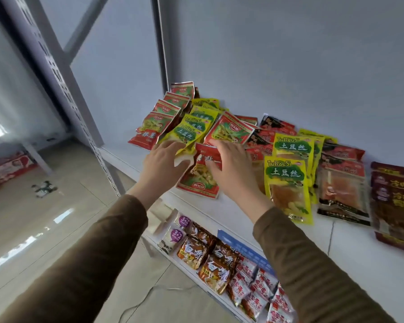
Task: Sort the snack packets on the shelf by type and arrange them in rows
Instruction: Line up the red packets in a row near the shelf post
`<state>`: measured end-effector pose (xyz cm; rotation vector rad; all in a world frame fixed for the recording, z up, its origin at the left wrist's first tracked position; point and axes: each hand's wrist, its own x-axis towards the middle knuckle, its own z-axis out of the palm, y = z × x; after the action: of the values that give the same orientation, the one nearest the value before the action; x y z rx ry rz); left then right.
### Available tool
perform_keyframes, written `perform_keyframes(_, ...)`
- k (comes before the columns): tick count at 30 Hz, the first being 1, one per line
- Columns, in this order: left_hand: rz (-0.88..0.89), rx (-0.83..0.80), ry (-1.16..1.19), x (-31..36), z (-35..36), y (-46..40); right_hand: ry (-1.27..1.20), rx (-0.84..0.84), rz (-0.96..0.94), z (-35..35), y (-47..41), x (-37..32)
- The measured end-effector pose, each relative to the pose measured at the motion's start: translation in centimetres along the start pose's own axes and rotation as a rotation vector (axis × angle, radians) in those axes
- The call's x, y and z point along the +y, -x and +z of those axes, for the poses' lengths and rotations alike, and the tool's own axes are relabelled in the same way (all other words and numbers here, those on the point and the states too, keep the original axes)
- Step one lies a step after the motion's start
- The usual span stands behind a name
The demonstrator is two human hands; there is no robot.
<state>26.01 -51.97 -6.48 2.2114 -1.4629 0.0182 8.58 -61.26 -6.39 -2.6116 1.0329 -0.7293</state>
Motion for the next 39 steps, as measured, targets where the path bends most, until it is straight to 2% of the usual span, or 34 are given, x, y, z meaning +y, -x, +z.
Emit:
perform_keyframes(8, 0.010, -0.027, 0.117, -9.3, -1.1, -6.0, -0.102, 0.018, 0.046, 6.2, -6.7, -6.1)
perform_keyframes(16, 0.052, -0.084, 0.273, -19.1, -2.9, -12.8, -0.320, 0.068, 0.302, 12.1, -13.8, -13.2)
perform_keyframes(22, 0.033, -0.129, 0.473, -20.4, -1.5, -18.8, -0.745, 0.162, 0.642, 14.7, -19.7, -13.4)
perform_keyframes(26, -0.047, -0.172, 0.555, -20.3, 0.0, -22.7, -0.987, 0.228, 0.774, 15.8, -23.5, -12.3)
perform_keyframes(30, -0.176, -0.261, 0.620, -20.3, 1.6, -25.8, -1.055, 0.286, 0.829, 17.1, -26.0, -11.2)
perform_keyframes(39, -0.180, -0.386, 0.756, -20.9, 4.5, -28.4, -1.134, 0.376, 0.913, 19.2, -28.5, -10.2)
